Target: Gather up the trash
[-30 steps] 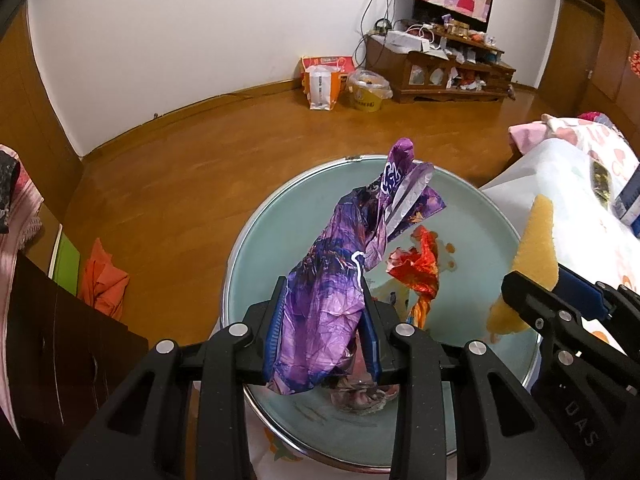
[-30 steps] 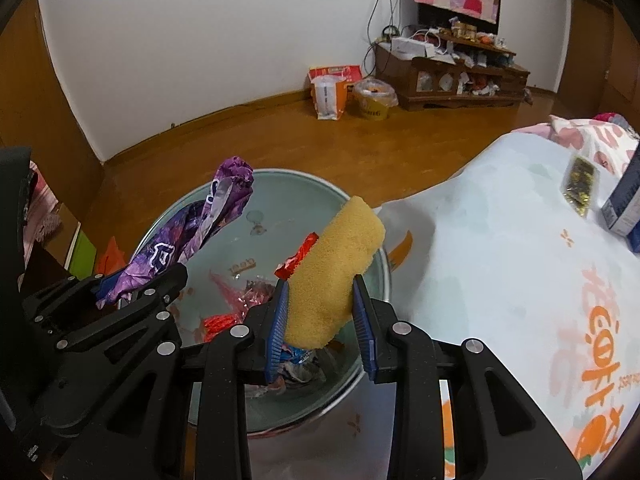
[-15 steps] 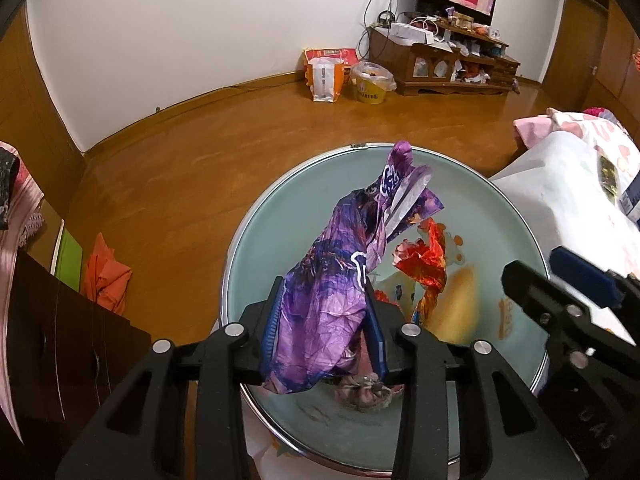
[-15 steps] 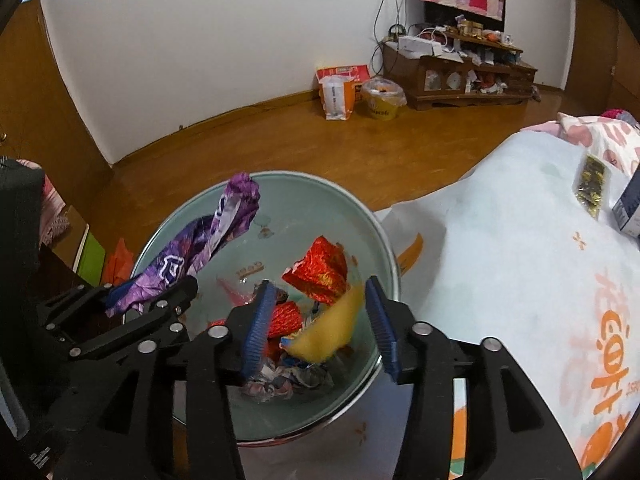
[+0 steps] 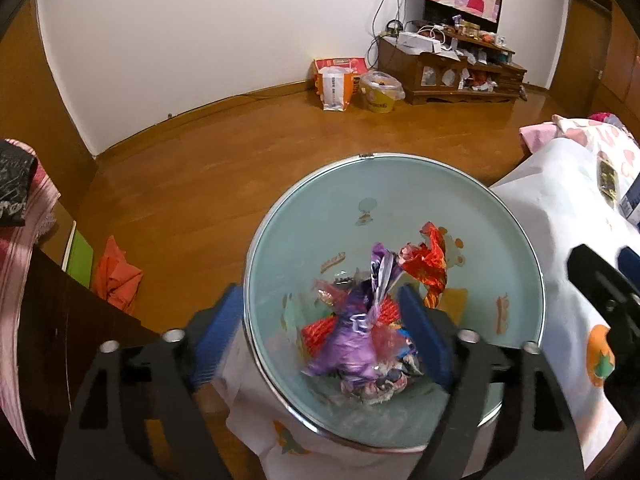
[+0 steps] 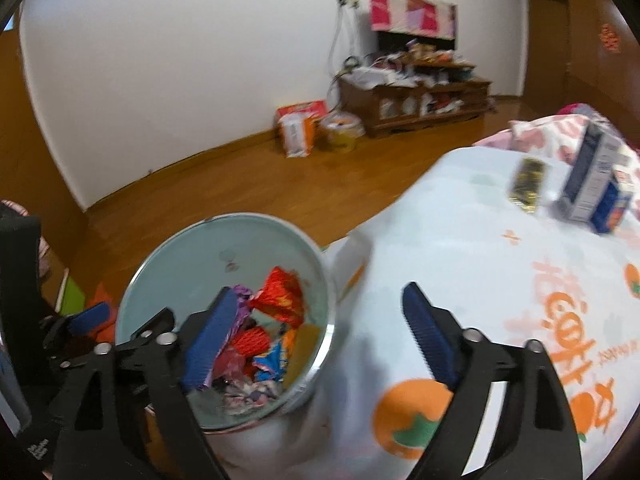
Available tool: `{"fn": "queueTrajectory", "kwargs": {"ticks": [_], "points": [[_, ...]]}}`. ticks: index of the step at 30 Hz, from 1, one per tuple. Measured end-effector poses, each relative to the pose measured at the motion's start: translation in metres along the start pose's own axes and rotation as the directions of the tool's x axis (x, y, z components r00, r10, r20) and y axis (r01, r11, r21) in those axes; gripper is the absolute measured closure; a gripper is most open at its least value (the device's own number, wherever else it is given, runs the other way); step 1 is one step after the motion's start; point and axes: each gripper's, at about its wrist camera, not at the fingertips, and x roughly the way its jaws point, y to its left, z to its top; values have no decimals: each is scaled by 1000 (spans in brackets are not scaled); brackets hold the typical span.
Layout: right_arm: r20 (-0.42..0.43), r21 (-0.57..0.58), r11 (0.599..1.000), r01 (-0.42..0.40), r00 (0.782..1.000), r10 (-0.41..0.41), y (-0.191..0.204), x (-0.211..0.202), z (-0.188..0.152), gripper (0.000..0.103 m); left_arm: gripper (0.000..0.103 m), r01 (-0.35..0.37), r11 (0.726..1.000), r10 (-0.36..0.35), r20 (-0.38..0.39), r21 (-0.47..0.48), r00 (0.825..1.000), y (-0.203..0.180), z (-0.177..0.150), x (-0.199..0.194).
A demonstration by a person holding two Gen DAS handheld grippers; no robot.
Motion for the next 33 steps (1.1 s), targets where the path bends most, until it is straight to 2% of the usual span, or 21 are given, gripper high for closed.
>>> {"fn": "queueTrajectory", "kwargs": {"ticks": [3, 10, 19, 25, 31, 33], "points": [[20, 46, 998, 40, 999, -41, -11, -9, -6, 11, 19, 1, 1000, -1, -6, 4, 1000, 0, -5, -6], [8, 126, 991, 44, 999, -45, -32, -28, -27, 10, 19, -9, 1000, 9, 6, 18, 1000, 3, -24, -30], [23, 126, 991, 48, 998, -51, -28, -67, -52, 10, 19, -39, 998, 37, 53, 42, 998, 11, -50, -67], [28, 133, 989, 58, 998, -62, -30, -92, -63, 10, 17, -34, 997, 29, 76, 63, 997, 7, -62, -89], [81, 128, 990, 63, 994, -74, -30, -126, -66, 10, 16, -23, 995, 10, 140, 95, 990, 3, -72, -120], [109, 129, 989, 66, 991, -80, -29, -140, -66, 10, 14, -42, 994, 21, 194, 100, 981, 3, -72, -135]]}}
